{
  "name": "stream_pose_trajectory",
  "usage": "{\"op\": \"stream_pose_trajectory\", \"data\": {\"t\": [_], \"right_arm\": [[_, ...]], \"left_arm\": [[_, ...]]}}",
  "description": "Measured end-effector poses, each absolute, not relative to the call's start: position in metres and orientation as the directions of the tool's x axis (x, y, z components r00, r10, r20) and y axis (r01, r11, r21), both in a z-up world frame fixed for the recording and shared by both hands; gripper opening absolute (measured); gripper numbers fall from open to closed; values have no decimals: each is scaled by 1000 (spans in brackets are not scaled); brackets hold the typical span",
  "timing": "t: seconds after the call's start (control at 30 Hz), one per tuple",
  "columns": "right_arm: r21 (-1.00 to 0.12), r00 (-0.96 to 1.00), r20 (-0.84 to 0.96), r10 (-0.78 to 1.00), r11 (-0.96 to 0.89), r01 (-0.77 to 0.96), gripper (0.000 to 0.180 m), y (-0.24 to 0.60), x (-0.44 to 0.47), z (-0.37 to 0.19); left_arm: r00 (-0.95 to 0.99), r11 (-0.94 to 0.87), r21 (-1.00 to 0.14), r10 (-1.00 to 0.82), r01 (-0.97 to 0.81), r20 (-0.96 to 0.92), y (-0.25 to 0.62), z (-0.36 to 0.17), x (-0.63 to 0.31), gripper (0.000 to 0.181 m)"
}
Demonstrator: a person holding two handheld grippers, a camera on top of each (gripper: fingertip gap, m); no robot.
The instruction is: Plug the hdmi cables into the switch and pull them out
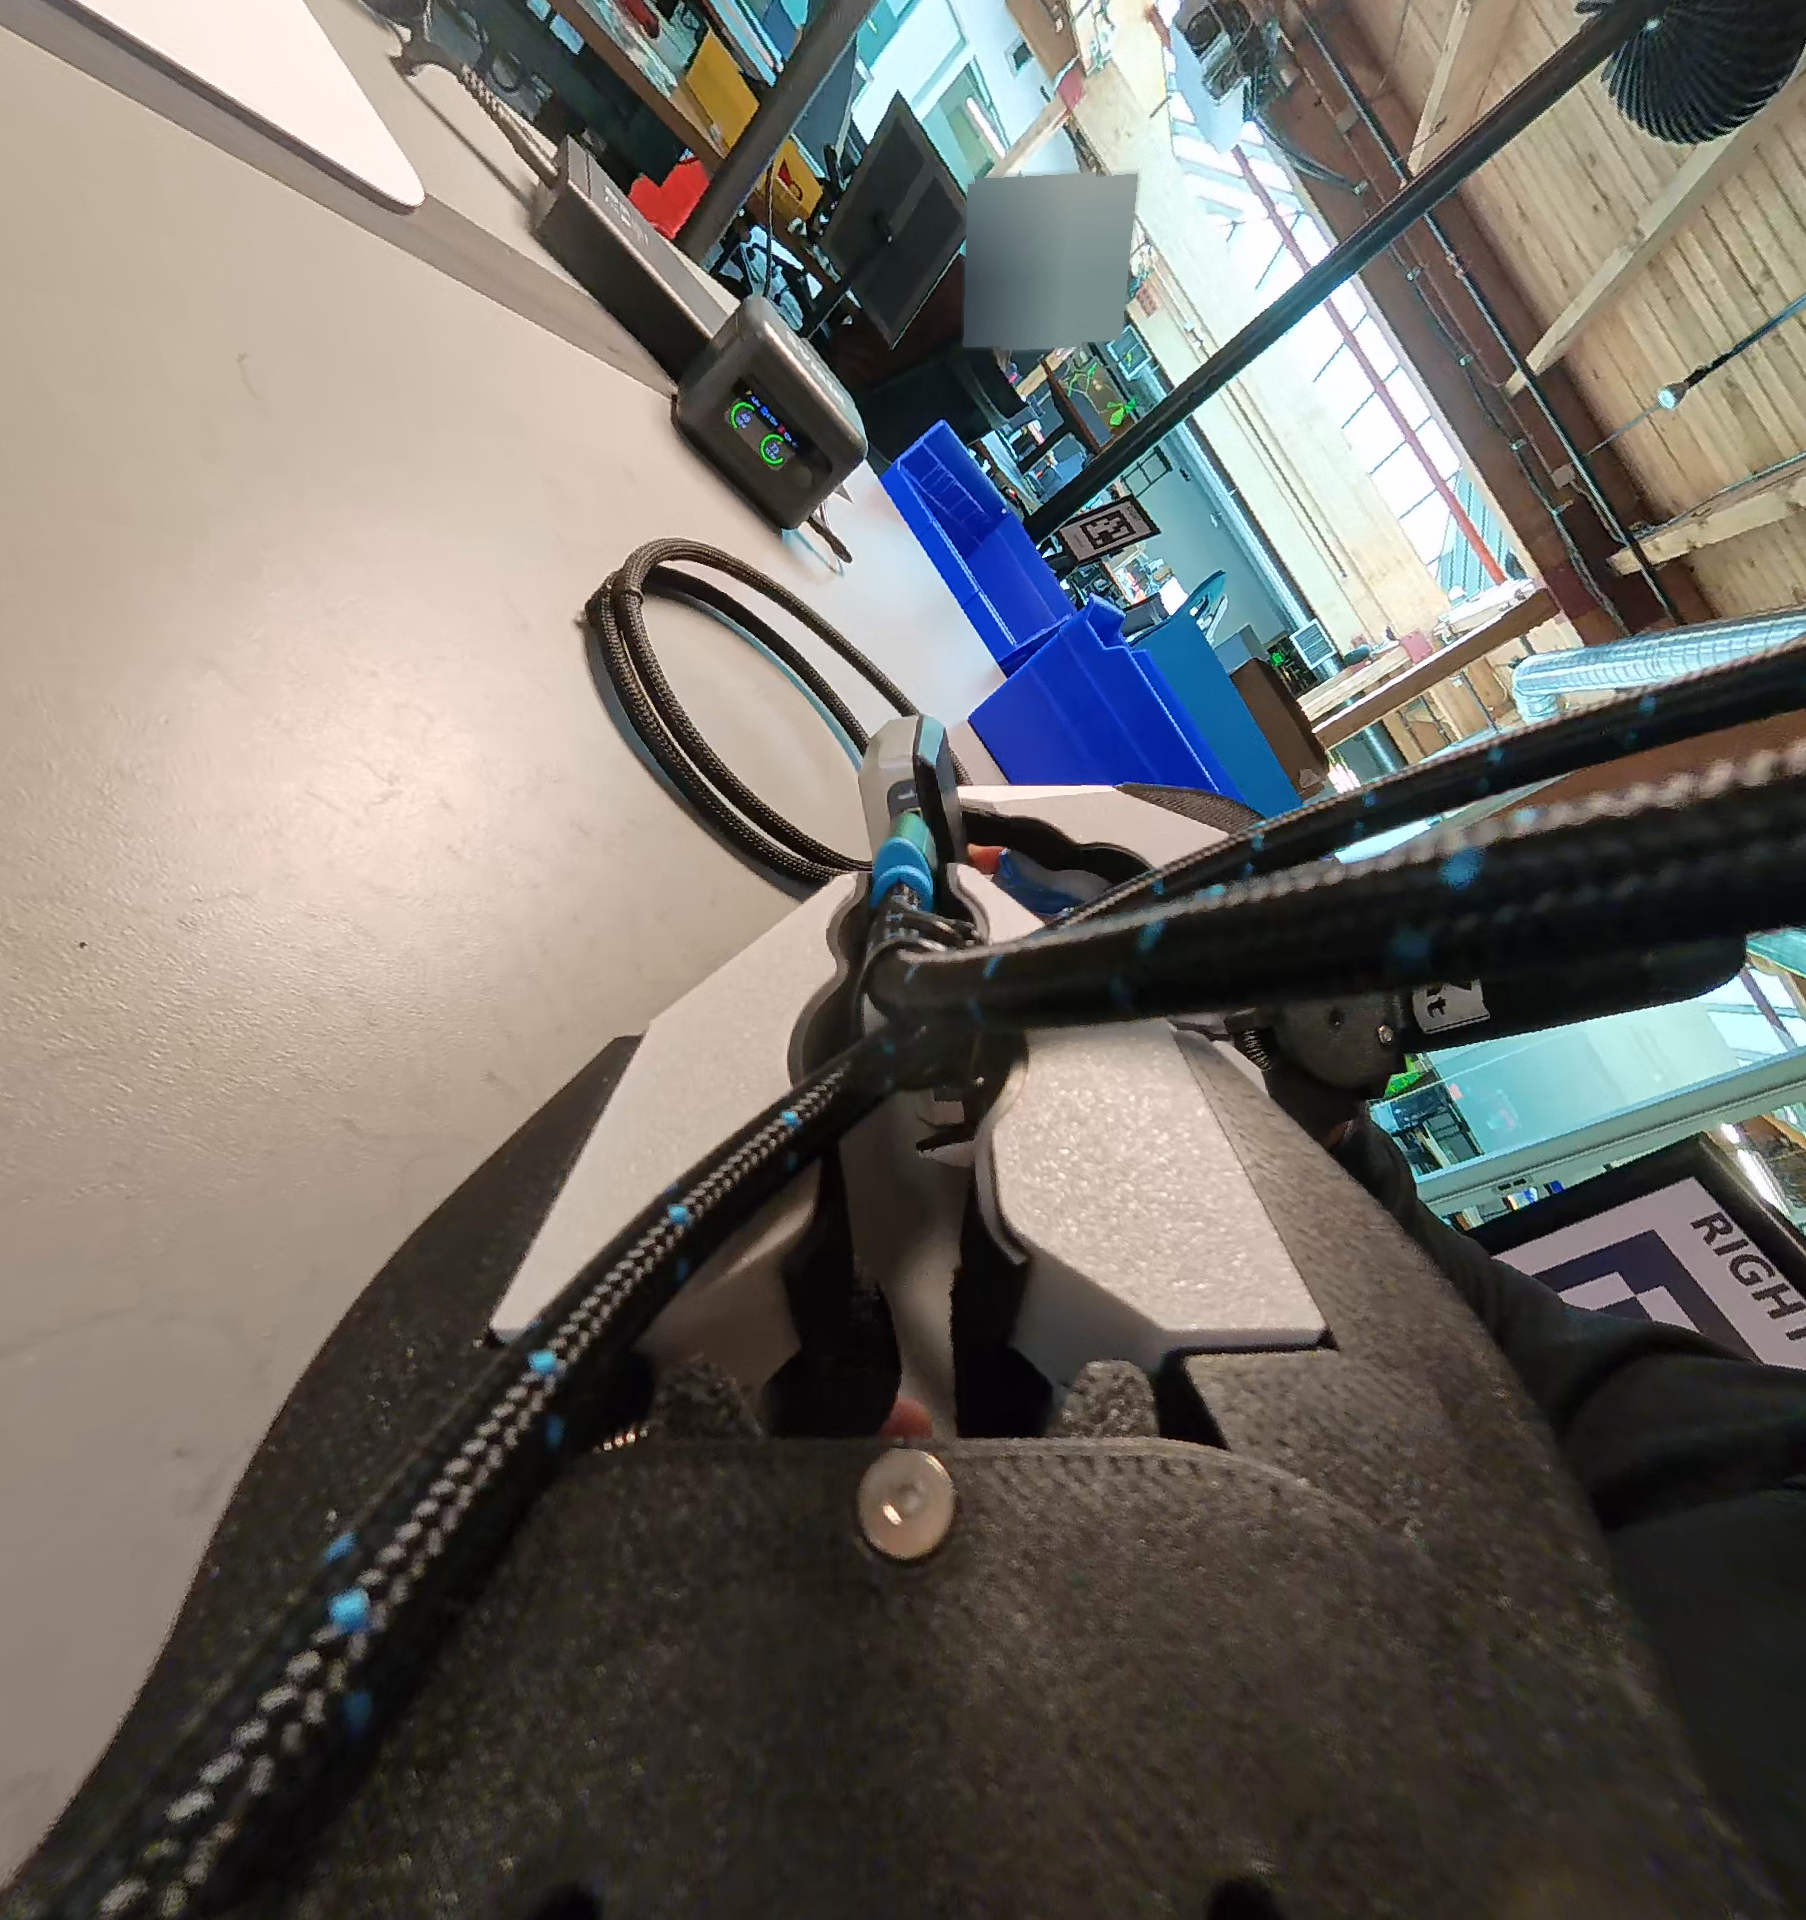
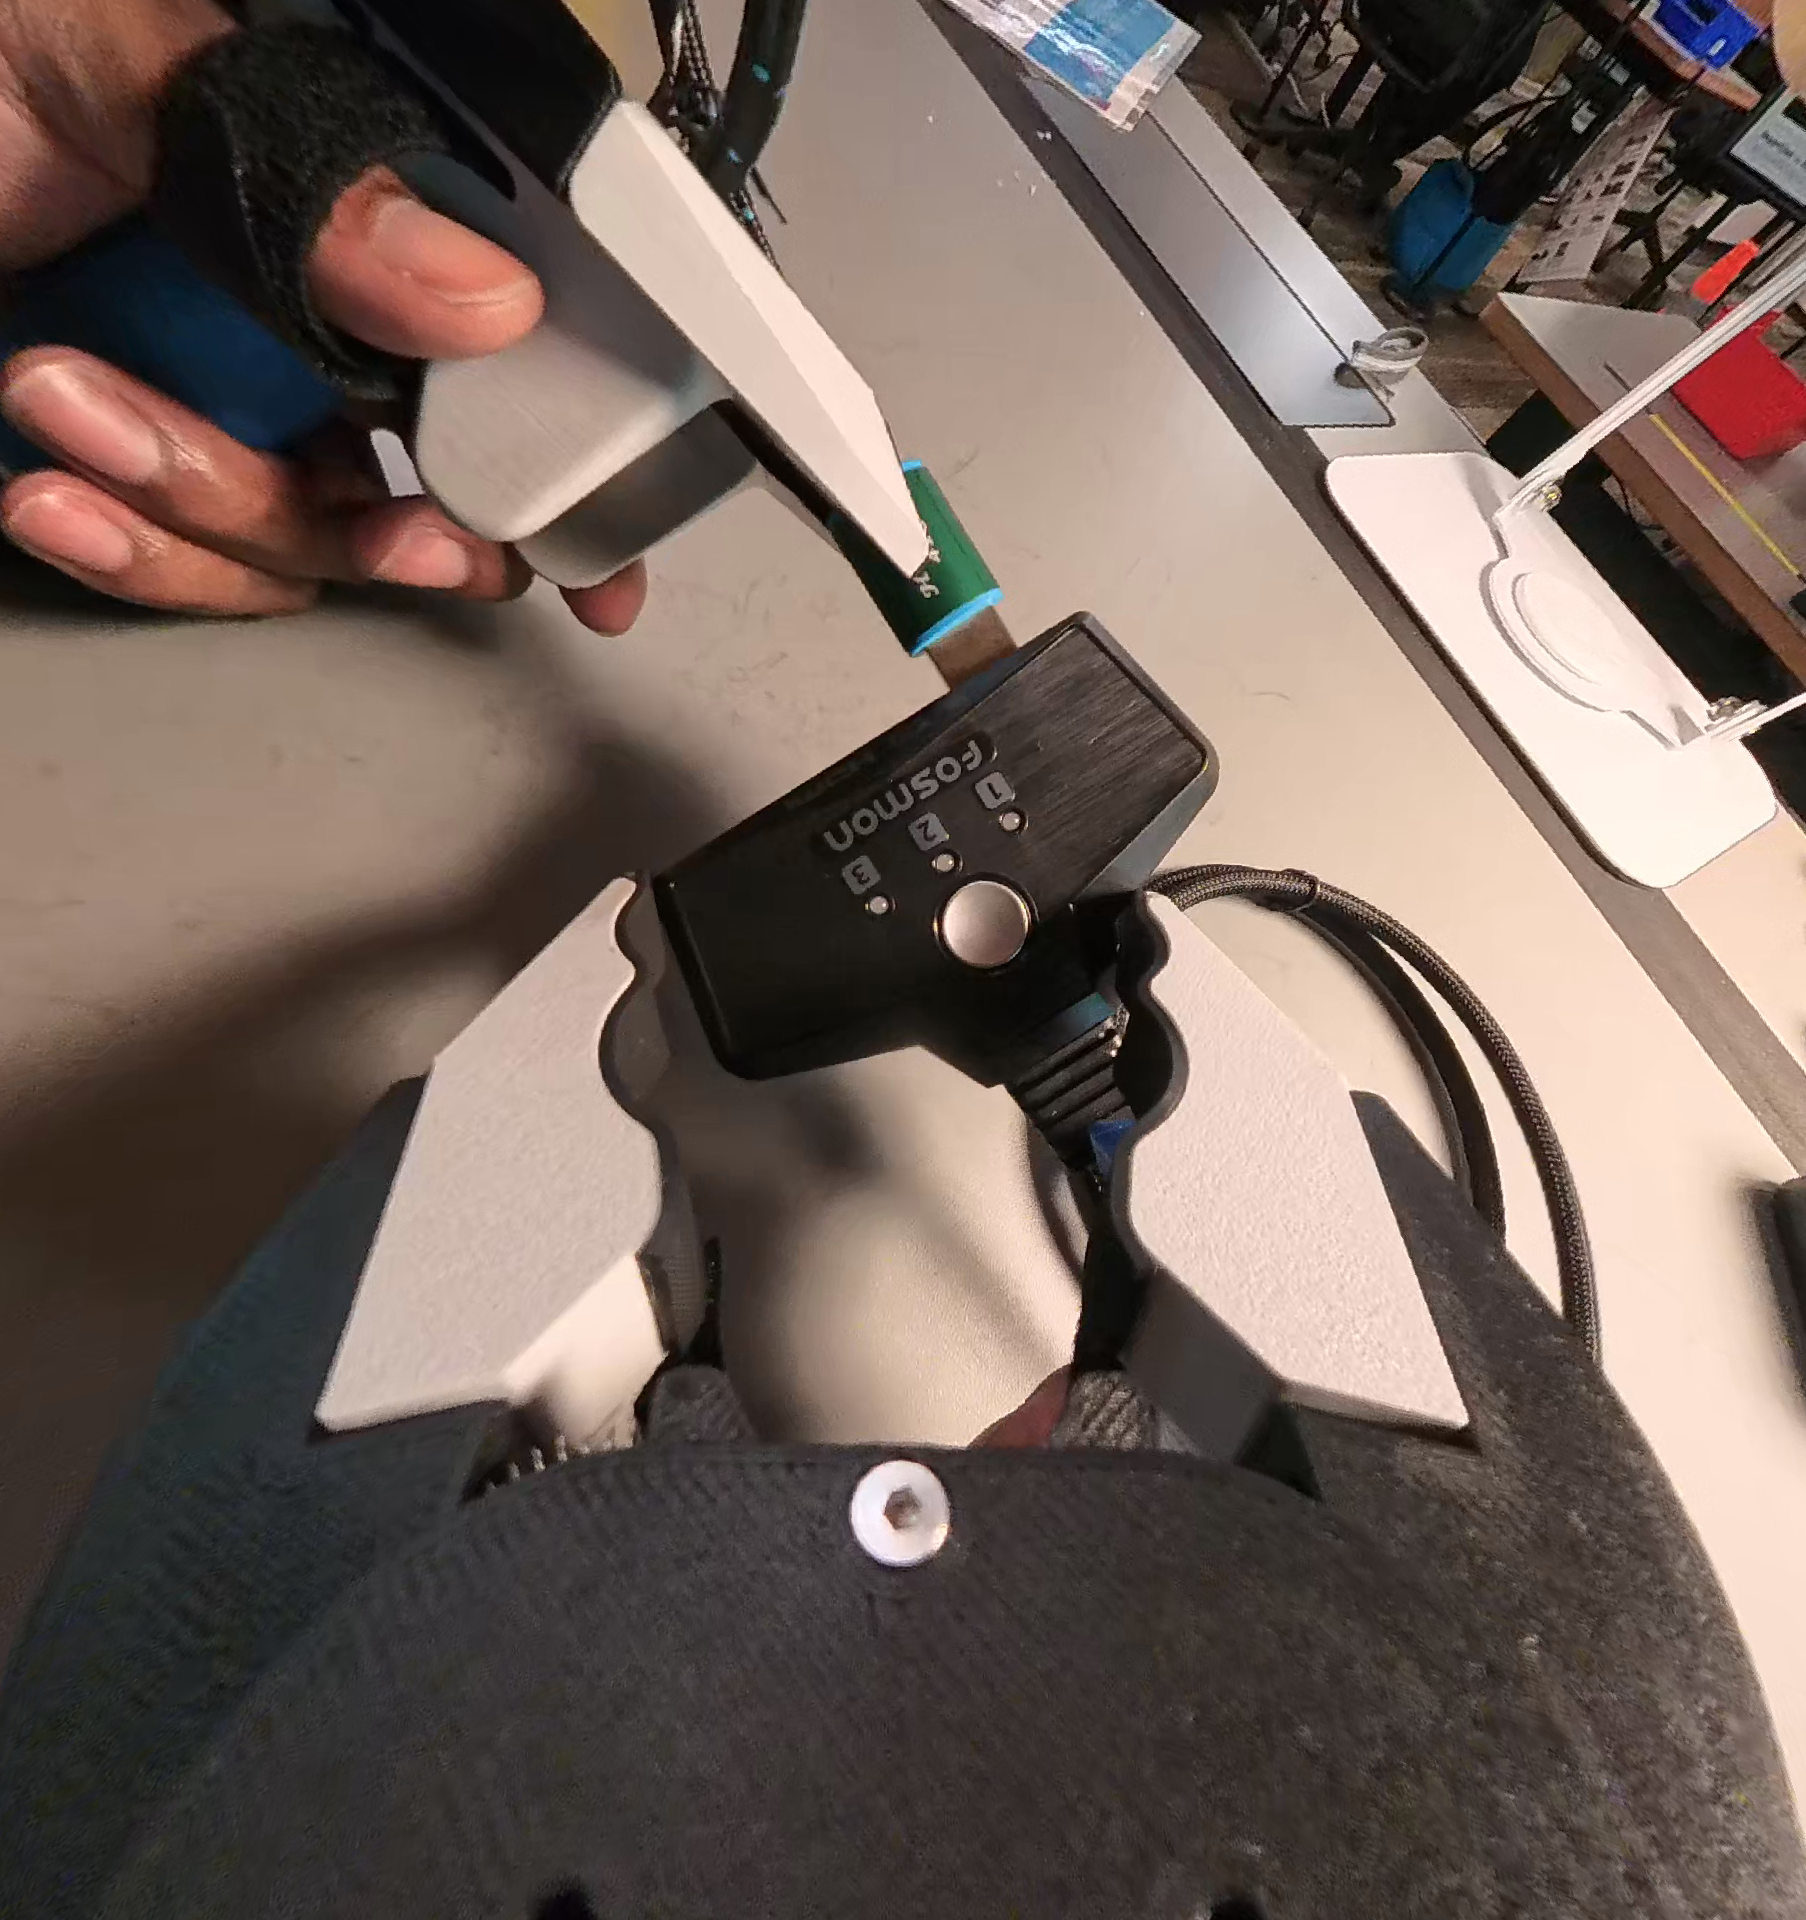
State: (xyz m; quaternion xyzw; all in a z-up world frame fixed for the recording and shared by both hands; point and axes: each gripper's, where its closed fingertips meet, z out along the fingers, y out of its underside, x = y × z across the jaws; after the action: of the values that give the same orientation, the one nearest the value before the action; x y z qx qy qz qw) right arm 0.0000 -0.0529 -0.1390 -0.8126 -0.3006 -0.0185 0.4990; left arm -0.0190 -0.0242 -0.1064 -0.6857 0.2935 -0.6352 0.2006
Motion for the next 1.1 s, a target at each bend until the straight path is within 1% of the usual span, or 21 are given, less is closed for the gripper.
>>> {"op": "stream_pose_trajectory", "data": {"t": [0.73, 1.1], "right_arm": [[-780, 812, 385, 440, -314, 540, 91, -48, 0, -143], [-799, 811, 365, 458, -294, 525, 91, -49, -3, -141]], "left_arm": [[48, -730, -670, -680, -135, 731, -22, -107, -20, 11], [41, -768, -626, -636, -137, 771, -19, -108, -21, 11]]}}
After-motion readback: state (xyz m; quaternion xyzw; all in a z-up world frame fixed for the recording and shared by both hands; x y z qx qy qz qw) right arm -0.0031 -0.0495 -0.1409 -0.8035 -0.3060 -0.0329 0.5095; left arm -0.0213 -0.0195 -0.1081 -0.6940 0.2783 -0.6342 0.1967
